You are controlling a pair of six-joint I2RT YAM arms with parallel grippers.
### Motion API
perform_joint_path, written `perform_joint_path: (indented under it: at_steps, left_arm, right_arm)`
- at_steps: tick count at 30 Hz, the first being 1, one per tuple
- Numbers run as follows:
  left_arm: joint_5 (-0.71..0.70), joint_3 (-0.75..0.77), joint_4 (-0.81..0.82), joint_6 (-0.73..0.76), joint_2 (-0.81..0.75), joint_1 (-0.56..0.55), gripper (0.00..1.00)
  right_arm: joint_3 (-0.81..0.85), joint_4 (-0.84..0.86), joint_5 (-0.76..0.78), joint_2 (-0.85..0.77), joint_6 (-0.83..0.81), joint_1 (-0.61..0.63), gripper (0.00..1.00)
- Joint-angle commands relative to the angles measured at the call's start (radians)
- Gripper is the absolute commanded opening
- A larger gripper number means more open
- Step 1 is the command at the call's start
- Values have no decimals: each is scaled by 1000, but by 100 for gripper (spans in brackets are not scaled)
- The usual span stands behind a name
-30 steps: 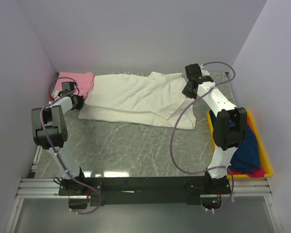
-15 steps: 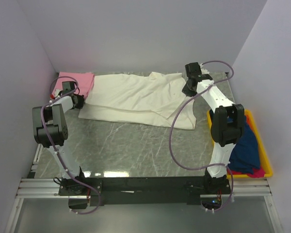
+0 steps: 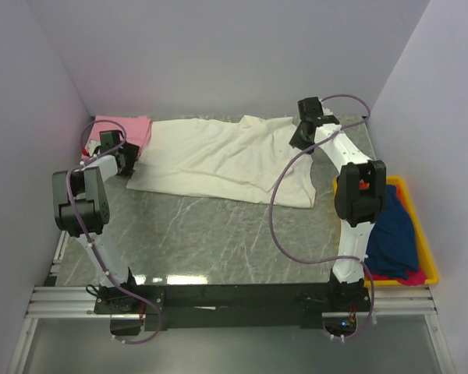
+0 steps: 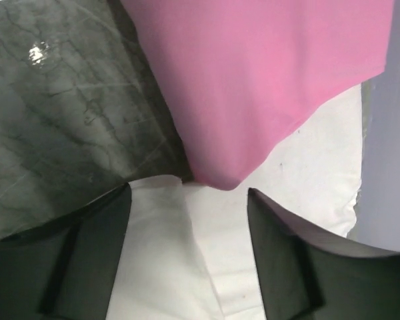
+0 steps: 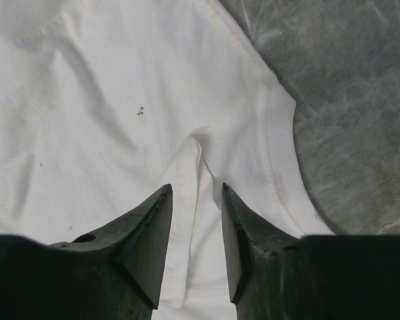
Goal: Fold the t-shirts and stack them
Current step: Fold the tshirt
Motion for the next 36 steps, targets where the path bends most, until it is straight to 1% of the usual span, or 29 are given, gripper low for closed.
perform_joint_path:
  at_steps: [1, 3, 6, 7, 9, 10, 11, 14, 16, 20, 24, 29, 36]
  left_arm:
    - [-1, -29, 63, 31, -91, -1, 77]
    - [-18, -41, 54, 46, -138, 3, 79]
    - [-72, -71, -25, 26, -218, 3, 79]
    - [-117, -85, -47, 11, -241, 1, 77]
    - [-158, -145, -95, -35, -310, -2, 77]
    - [-175, -163, -104, -46, -331, -8, 75]
    - [-220, -192, -142, -72, -365, -13, 74]
    - [-230, -254, -145, -92, -413, -20, 72]
    - [-221, -283, -122, -93, -427, -24, 72]
    - [-189, -331, -86, -87, -441, -24, 71]
    - [-172, -351, -63, -84, -445, -30, 72]
    - [-158, -357, -44, -69, -438, -30, 71]
    - [-153, -352, -43, -55, -425, -30, 72]
  right_arm:
    - [61, 36, -41, 0, -41, -7, 46]
    - [66, 21, -47, -9, -46, -5, 48]
    - [11, 5, -49, -63, -41, 4, 48]
    - [-68, 16, -58, -113, -38, 12, 48]
    - [-164, 71, -86, -167, -22, 26, 46]
    - [-249, 91, -96, -213, -17, 45, 45]
    - [-287, 116, -98, -230, -12, 58, 45]
    - [-380, 142, -67, -267, -6, 125, 43]
    - [-443, 173, -83, -287, 1, 153, 43]
    - [-497, 228, -81, -279, 34, 220, 44]
    - [-534, 280, -80, -261, 52, 243, 45]
    - [-549, 340, -67, -244, 55, 243, 45]
    - [-513, 348, -69, -175, 55, 243, 45]
